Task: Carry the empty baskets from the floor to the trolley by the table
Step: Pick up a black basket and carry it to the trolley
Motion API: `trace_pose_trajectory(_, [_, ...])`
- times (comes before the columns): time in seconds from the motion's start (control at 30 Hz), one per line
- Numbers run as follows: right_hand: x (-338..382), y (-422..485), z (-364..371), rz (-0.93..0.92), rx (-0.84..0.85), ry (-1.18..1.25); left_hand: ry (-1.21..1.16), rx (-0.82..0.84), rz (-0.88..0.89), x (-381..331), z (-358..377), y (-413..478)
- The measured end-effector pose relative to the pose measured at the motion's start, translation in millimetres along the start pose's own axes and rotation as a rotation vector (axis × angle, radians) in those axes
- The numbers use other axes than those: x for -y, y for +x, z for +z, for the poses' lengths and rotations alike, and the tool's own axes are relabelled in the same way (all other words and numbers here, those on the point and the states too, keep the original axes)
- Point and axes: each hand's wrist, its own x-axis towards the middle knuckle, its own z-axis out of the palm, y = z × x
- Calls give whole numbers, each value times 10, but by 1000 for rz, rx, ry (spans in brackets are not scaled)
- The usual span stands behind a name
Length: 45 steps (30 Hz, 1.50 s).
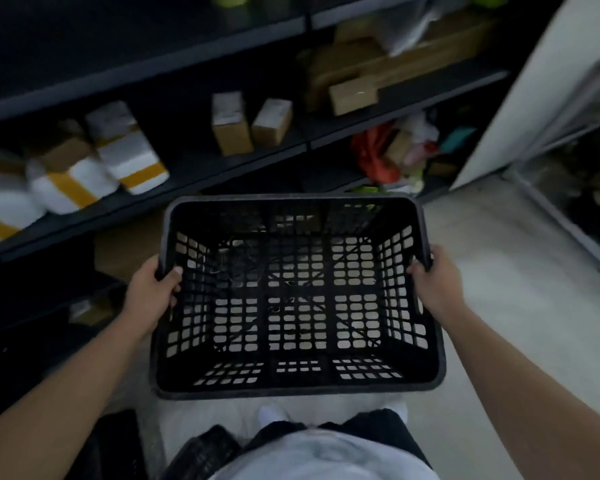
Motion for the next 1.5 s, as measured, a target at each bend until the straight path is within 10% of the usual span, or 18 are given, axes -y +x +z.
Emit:
trace_pose_trajectory(0.5, [-2138,248,-3073,318,-440,56,104,447,259,-2664,3749,-270])
trace_pose_trajectory(0.97, [-3195,1376,-3998,668,-785,97,197,859,438,-4763,6978,166])
trace_pose_trajectory(1.5, [-5337,3279,-5128,818,-776,155,246,885,249,-5794,10448,4])
